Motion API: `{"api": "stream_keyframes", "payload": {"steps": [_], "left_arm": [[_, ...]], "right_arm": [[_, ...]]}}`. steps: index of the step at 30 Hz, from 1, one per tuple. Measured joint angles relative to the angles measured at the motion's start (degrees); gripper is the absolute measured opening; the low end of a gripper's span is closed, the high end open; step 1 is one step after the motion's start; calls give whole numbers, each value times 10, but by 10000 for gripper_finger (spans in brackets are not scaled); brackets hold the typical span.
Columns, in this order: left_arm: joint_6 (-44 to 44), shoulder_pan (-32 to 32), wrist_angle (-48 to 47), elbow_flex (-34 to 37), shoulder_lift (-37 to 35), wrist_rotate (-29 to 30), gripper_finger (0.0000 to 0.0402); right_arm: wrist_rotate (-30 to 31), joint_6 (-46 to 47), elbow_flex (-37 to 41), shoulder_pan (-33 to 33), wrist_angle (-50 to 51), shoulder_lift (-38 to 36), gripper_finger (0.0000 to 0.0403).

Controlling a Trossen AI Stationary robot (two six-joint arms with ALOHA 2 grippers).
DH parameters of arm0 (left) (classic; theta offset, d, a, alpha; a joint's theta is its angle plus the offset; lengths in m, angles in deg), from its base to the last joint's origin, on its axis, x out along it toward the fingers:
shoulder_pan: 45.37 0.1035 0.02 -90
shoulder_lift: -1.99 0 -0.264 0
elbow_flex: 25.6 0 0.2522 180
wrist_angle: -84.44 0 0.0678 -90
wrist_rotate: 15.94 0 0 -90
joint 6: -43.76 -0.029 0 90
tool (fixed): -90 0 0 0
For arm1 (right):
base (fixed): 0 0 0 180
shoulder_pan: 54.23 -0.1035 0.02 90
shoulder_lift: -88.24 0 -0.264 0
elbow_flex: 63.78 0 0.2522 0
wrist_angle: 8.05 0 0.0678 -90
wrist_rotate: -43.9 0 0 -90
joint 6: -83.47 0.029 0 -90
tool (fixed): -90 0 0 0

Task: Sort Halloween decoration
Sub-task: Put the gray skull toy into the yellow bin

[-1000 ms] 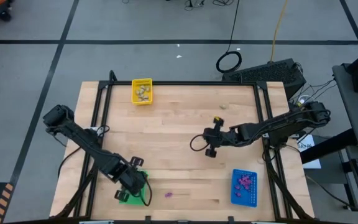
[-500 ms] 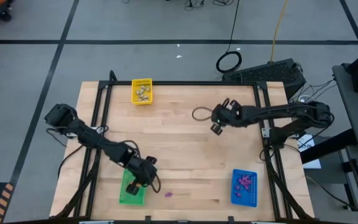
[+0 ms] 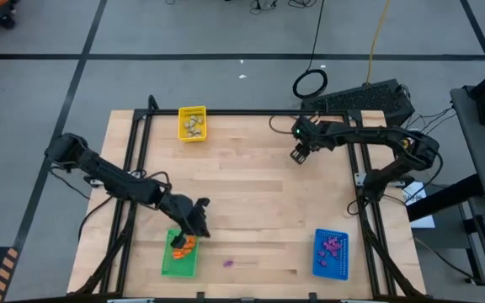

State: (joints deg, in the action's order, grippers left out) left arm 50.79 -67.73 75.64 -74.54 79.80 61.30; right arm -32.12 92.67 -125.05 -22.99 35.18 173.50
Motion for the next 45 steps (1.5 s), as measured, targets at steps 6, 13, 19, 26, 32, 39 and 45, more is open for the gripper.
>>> {"api": "stream_keyframes", "payload": {"steps": [6,13,19,26,32,39,45], "left_arm": [[-1,37,33,64,-73,41,8],[-5,82,132,165,-131,80,8],[0,117,208,233,-155,87,8],[0,139,270,281,-182,104,8],[0,146,278,315,-208,169,8],[3,145,317,348,-238,244,8],[-17,145,317,348,-254,273,8]], "right_arm": [[-51,-37,0,48,-45,15,170],[-67,-47,0,76,-55,50,165],[-73,-68,-1,78,-58,72,152],[-83,-87,-2,78,-70,84,90],[-98,-96,-2,72,-72,84,39],[-119,-70,0,11,-93,73,45],[-119,-23,1,-88,-184,72,44]]}}
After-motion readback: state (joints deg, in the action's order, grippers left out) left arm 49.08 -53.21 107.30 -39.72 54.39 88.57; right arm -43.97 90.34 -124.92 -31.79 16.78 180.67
